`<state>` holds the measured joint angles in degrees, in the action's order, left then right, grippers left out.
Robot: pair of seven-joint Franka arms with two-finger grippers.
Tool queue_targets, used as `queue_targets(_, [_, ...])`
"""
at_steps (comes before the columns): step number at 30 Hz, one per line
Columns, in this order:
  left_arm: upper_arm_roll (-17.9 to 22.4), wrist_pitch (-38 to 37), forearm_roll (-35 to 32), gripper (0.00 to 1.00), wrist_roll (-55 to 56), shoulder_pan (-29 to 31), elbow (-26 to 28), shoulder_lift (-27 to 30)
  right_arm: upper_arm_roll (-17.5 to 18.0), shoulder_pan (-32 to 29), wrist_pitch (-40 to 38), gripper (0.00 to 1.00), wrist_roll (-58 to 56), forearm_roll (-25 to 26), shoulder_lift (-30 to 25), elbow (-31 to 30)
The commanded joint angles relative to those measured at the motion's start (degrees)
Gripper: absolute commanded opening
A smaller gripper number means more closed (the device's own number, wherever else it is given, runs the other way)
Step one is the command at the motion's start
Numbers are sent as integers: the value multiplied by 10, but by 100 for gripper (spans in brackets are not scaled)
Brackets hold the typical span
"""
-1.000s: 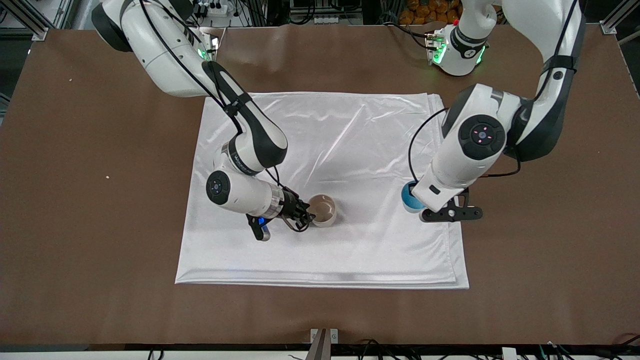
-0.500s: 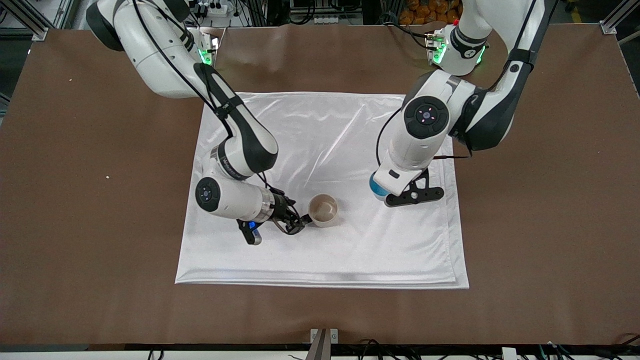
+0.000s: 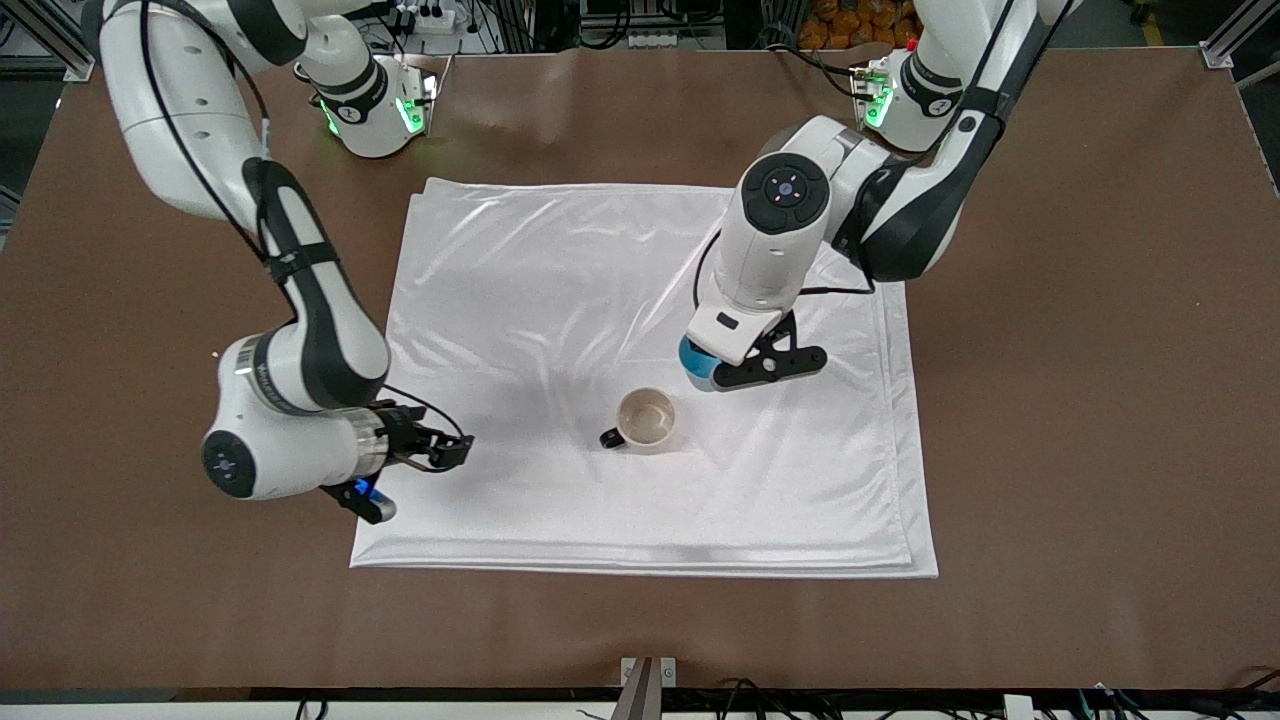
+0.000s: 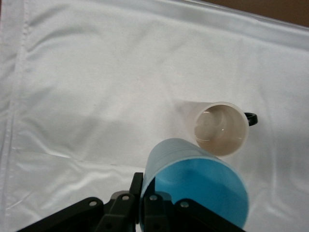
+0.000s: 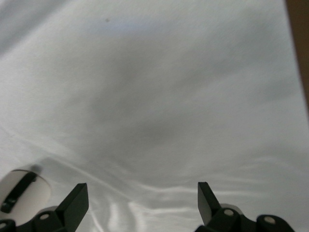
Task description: Place blue cup into white mug on cloth
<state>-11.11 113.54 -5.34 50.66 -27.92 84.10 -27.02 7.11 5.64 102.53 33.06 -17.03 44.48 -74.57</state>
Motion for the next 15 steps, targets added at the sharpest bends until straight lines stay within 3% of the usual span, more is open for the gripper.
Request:
queue_targets(1, [3, 24, 17, 0, 22, -15, -19, -24, 9, -58, -27, 100, -123, 38, -9, -15])
queue_targets(8, [3, 66, 24, 0, 57, -33, -19, -40, 9, -69, -12, 98, -143, 80, -56, -69])
queue_targets(15, [3, 111, 24, 0, 65, -38, -19, -61, 10, -62, 143, 98, -141, 89, -205, -282])
